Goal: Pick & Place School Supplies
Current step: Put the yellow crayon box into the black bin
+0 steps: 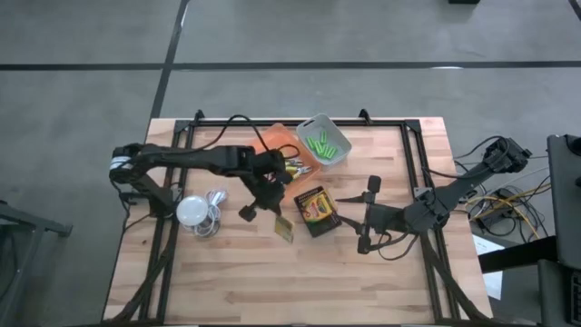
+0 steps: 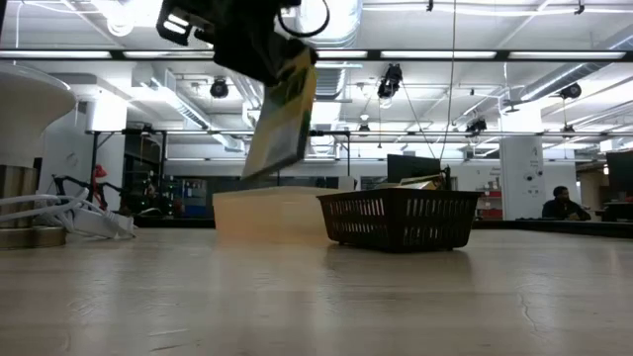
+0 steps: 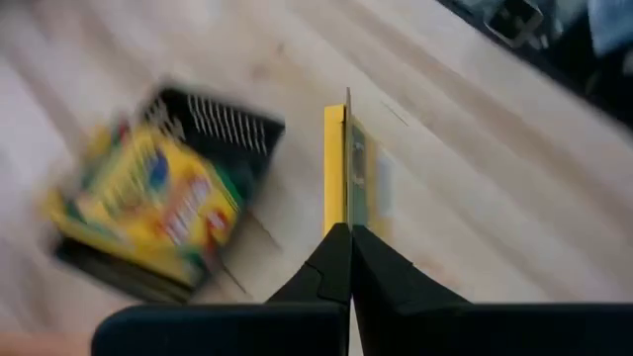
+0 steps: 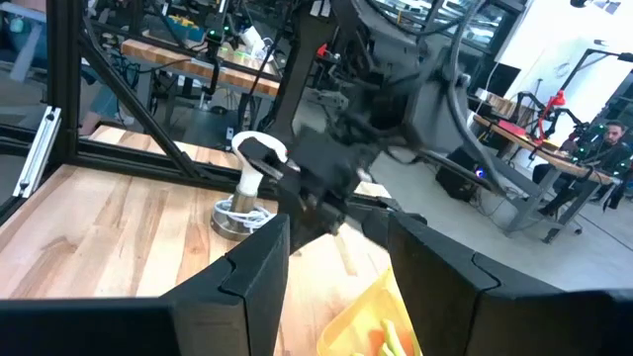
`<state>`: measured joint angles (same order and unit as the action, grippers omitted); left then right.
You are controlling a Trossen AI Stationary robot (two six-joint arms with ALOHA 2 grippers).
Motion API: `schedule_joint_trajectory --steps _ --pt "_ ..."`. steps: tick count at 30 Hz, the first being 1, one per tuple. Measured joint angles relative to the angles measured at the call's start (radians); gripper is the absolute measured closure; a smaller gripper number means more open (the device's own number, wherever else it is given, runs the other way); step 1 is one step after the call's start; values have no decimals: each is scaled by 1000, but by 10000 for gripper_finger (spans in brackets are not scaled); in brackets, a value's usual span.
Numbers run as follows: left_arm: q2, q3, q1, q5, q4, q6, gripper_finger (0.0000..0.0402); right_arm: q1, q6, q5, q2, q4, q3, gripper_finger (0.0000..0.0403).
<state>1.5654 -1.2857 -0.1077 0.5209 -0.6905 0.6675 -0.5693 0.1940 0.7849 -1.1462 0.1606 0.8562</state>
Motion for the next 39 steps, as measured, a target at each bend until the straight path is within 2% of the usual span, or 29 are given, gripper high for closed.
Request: schedule_joint_trajectory --steps 5,10,16,30,39 --pt "-1 -48 7 0 0 355 401 0 0 0 0 0 0 234" --pt "8 -98 7 -3 9 466 401 0 0 0 0 0 0 234" --pt "30 -126 2 -68 127 491 401 0 0 0 0 0 0 234" --pt "226 -265 -34 -97 108 504 400 0 0 0 0 0 0 234" --pt "276 -267 -56 -97 92 506 399 0 0 0 0 0 0 234"
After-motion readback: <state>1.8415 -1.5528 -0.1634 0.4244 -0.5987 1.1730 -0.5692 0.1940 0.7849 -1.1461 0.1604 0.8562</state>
